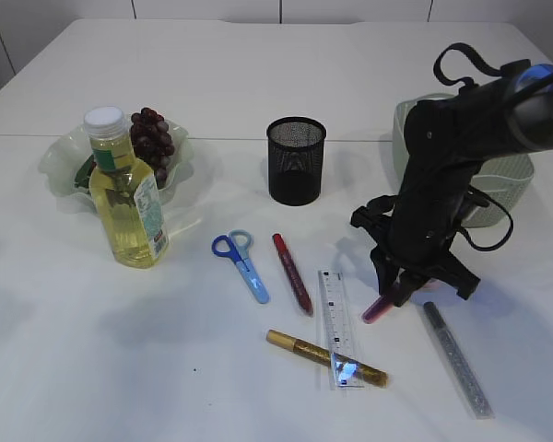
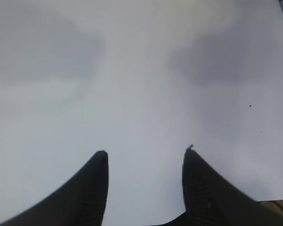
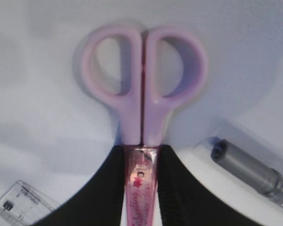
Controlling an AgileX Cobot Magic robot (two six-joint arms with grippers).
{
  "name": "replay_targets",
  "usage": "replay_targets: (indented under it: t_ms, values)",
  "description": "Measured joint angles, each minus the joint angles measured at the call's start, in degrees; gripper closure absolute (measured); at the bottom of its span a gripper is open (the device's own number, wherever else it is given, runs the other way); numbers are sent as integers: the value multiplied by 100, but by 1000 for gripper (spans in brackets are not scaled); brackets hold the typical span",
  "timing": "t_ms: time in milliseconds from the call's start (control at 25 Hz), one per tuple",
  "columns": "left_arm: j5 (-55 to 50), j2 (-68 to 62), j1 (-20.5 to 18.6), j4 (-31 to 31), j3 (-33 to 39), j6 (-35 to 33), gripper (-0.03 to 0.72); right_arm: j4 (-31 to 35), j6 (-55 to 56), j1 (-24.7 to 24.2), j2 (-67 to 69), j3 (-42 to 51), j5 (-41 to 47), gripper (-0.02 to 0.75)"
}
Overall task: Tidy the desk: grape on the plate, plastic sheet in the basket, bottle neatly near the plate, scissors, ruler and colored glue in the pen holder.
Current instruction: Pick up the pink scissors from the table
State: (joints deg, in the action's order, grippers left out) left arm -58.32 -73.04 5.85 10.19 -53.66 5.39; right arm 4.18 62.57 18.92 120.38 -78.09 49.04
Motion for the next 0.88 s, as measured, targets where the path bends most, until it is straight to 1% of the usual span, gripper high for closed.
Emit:
replay_targets:
  t_ms: [280,640,880]
  values:
    - [85,0,0,0,0,0,316,-13,-554,0,36,-287,205,556]
    - [98,0,0,0,0,0,316,-13,-967,0,36,-743,449,556]
    - [102,0,0,0,0,0,316,-13,-1450,0,36,-1263,571,557]
